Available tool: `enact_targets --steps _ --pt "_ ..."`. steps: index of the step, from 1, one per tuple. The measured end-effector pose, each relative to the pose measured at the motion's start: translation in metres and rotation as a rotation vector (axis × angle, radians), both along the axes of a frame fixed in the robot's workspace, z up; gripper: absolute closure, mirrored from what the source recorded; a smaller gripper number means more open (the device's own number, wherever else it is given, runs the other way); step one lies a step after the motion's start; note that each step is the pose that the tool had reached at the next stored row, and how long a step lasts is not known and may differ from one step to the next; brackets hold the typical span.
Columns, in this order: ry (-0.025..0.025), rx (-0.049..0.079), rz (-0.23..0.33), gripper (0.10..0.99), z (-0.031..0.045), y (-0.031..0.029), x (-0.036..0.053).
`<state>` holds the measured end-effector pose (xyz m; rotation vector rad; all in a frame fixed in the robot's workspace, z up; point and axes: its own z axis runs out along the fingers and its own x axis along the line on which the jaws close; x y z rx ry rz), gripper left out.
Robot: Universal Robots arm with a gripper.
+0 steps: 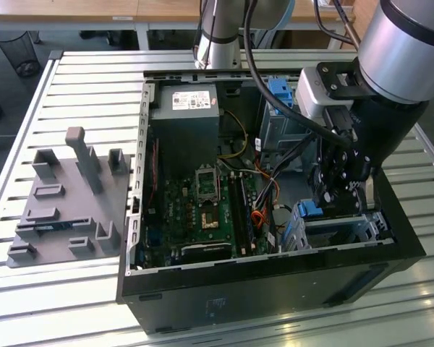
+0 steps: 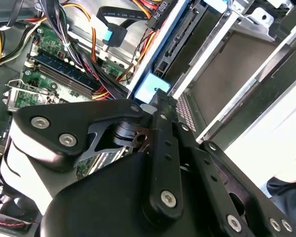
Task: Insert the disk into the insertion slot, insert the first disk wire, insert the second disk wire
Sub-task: 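Insert the disk into the insertion slot, then insert the first disk wire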
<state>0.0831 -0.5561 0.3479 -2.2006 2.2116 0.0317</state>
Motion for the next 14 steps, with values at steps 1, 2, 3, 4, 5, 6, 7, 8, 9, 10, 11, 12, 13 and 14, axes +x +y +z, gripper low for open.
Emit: enact_targets --steps 1,2,3,4,5,6,7,8,9,10,11,12,13,14 --pt "0.0000 0.000 0.000 0.980 -0.0001 0.0002 0.0000" --pt "0.0000 0.000 0.000 0.980 -0.0003 0.0004 0.0000" --pt "0.0000 0.000 0.000 0.980 -0.0005 0.0006 0.0000" --pt "0.0000 0.000 0.000 0.980 -0.0006 0.0008 0.0000" --pt "0.0000 0.000 0.000 0.980 -0.0007 0.0009 0.0000" --pt "0.0000 0.000 0.000 0.980 -0.0009 0.0009 0.0000" --pt "0.0000 0.000 0.000 0.980 -0.0009 0.0010 0.0002" --pt "0.0000 0.000 0.000 0.980 -0.0010 0.0010 0.0011" --pt "0.0000 0.000 0.000 0.980 -0.0010 0.0010 0.0020" --pt "0.0001 0.000 0.000 0.980 -0.0011 0.0010 0.0030" --pt "0.0001 0.000 0.000 0.980 -0.0011 0.0010 0.0044" --pt "0.0008 0.000 0.000 0.980 -0.0011 0.0010 0.0060" --pt "0.0018 0.001 0.000 0.980 -0.0011 0.0010 0.0075" --pt "0.0028 0.001 0.000 0.980 -0.0011 0.0010 0.0094"
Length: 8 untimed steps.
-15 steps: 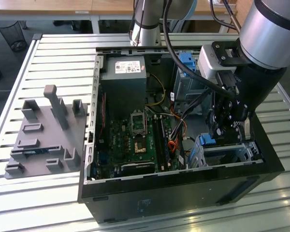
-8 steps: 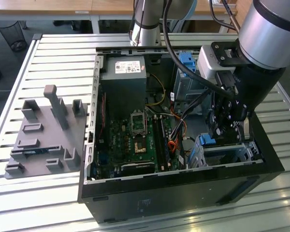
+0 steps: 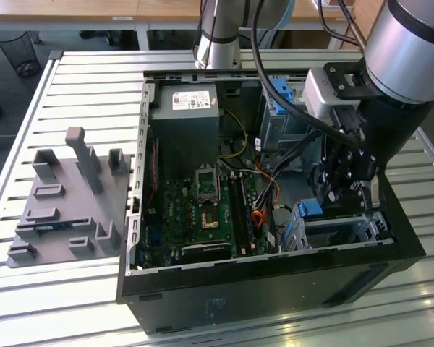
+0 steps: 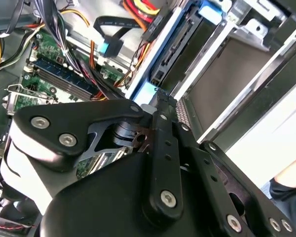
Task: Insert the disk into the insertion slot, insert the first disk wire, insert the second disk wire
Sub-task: 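Insert the first disk wire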
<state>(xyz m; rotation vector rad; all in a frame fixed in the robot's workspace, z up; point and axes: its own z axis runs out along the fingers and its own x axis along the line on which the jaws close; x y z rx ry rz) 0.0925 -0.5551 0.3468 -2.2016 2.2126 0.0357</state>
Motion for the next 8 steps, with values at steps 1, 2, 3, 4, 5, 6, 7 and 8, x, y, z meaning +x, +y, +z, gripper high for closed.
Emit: enact_targets --steps 1,2,3,4,5,6,7,8 --pt "0.0004 0.000 0.000 0.980 0.0000 0.0000 0.0015" --pt "0.0009 0.000 0.000 0.980 0.0000 0.0000 0.0032" --pt "0.0013 0.000 0.000 0.980 -0.0001 0.0000 0.0049" --pt "0.0015 0.000 0.000 0.980 -0.0001 0.0000 0.0064" --pt "0.0017 0.000 0.000 0.980 -0.0001 0.0000 0.0081" --pt "0.0021 0.000 0.000 0.980 -0.0001 0.0000 0.0106" --pt "0.0027 0.000 0.000 0.980 -0.0001 0.0000 0.0136" --pt "0.0033 0.000 0.000 0.980 -0.0001 0.0000 0.0164"
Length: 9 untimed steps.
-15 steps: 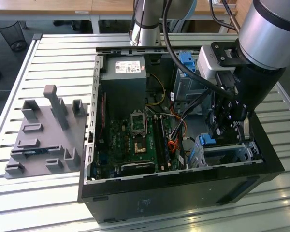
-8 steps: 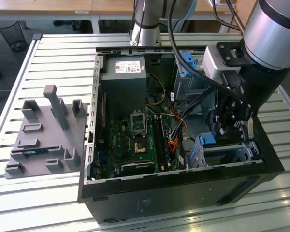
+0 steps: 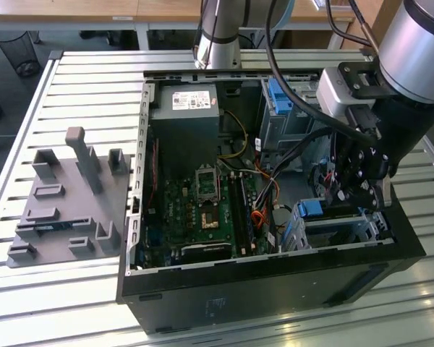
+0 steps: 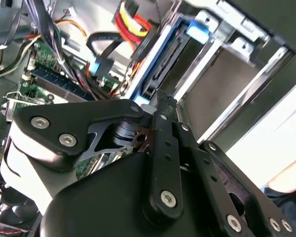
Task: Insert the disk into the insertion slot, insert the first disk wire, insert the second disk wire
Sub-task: 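Insert the first disk wire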
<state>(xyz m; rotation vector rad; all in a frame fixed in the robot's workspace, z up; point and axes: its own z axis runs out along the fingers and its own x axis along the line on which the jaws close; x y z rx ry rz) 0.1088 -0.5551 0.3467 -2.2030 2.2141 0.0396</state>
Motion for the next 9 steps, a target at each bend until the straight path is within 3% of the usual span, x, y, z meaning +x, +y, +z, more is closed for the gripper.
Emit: enact_targets --steps 4,9 --pt "0.0057 0.001 -0.001 0.980 -0.0001 0.0001 0.0044" --pt "0.0059 0.001 -0.001 0.980 0.0004 0.0008 0.0045"
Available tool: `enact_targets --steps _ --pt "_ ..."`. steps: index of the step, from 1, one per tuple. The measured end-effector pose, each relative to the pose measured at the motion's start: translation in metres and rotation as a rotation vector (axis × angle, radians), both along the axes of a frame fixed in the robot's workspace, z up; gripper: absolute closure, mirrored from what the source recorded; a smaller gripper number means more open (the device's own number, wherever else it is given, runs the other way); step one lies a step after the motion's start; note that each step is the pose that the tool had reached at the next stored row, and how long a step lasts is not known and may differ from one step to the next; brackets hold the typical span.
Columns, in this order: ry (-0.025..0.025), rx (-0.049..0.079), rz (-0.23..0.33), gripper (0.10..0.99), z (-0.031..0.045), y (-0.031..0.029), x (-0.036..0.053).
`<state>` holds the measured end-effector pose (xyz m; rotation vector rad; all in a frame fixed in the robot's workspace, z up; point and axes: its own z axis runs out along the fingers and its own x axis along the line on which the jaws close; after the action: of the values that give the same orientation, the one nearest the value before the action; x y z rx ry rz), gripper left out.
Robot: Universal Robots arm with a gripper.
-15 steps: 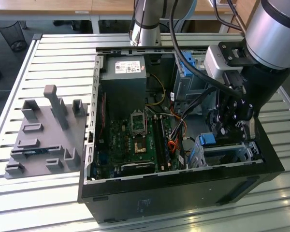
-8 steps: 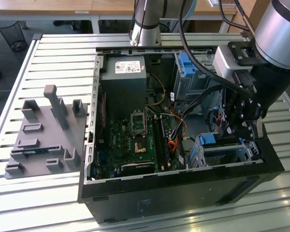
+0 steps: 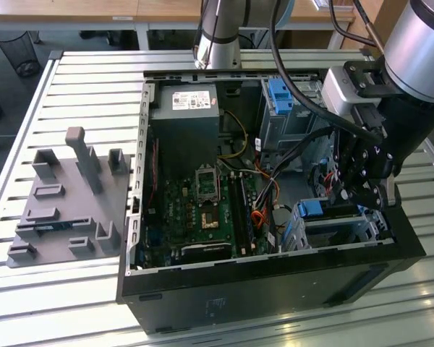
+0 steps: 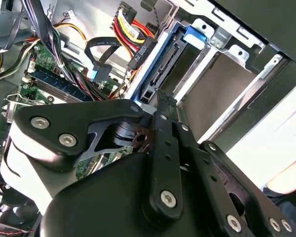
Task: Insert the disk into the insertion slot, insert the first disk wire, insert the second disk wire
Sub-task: 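Insert the first disk wire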
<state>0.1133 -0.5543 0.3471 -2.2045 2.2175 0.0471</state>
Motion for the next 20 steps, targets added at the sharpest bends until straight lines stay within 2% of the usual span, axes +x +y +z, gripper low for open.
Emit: enact_targets --steps 7,15,20 --pt "0.0000 0.000 0.000 0.980 0.0062 0.0032 0.0000" --pt "0.0000 0.000 0.000 0.980 0.0066 0.0167 0.0023" --pt "0.0000 0.001 0.000 0.980 0.0076 0.0216 0.0049"
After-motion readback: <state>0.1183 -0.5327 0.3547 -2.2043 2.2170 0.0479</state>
